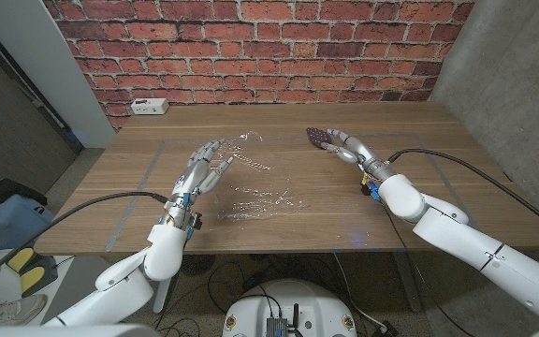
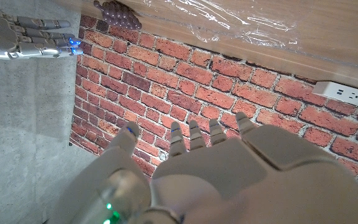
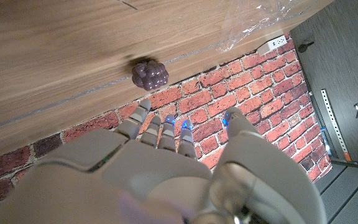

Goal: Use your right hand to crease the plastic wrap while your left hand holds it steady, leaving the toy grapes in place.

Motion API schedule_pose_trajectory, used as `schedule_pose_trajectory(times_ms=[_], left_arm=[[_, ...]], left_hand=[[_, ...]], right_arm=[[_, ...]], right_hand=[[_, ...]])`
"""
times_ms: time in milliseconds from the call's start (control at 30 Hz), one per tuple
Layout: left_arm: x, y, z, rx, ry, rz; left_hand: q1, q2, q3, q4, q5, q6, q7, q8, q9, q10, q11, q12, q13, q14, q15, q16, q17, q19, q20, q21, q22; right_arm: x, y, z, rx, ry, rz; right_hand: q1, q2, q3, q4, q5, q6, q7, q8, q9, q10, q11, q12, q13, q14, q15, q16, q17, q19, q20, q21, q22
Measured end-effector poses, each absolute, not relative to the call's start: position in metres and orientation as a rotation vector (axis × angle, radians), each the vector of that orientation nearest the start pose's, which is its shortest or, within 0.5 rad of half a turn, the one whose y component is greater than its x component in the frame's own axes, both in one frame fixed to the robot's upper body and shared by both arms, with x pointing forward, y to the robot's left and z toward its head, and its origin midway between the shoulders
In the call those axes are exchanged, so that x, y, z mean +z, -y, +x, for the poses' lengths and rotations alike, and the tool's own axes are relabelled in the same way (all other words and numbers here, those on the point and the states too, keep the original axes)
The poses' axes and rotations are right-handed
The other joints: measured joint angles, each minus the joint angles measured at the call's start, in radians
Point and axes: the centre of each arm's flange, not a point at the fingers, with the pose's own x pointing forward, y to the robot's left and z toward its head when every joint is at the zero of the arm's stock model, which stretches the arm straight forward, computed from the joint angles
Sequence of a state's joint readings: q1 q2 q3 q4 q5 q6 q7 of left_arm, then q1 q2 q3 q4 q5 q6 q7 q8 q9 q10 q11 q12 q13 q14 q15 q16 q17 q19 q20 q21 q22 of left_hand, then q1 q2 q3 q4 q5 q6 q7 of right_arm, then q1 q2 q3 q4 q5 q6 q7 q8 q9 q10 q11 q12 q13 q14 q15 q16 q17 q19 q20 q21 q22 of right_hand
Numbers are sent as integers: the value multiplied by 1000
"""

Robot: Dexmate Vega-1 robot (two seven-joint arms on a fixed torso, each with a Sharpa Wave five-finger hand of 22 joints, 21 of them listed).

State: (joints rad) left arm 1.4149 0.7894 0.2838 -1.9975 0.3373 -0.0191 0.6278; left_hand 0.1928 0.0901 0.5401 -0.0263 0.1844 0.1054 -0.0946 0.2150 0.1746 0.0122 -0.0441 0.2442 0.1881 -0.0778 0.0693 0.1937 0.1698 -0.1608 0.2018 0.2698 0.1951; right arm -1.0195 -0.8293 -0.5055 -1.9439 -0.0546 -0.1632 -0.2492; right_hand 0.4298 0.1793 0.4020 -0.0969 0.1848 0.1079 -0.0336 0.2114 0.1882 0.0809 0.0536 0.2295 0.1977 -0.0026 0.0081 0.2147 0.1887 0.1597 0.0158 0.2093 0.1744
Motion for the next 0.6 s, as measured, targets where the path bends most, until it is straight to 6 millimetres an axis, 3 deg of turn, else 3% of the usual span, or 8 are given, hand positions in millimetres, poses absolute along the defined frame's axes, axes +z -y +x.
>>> schedule_pose_trajectory(times_ms=[600], left_arm=[[-109, -265, 464, 267, 812, 940]], left_hand=[[34, 0, 11, -36, 0, 27, -5, 0, 0, 30, -8, 0, -2, 16, -5, 0, 0, 22, 0, 0, 0]], right_arm=[[-47, 204, 531, 63, 607, -959]], right_hand=[[16, 16, 12, 2, 4, 19, 2, 0, 1, 36, -11, 4, 0, 31, -6, 8, 5, 21, -21, 3, 0]])
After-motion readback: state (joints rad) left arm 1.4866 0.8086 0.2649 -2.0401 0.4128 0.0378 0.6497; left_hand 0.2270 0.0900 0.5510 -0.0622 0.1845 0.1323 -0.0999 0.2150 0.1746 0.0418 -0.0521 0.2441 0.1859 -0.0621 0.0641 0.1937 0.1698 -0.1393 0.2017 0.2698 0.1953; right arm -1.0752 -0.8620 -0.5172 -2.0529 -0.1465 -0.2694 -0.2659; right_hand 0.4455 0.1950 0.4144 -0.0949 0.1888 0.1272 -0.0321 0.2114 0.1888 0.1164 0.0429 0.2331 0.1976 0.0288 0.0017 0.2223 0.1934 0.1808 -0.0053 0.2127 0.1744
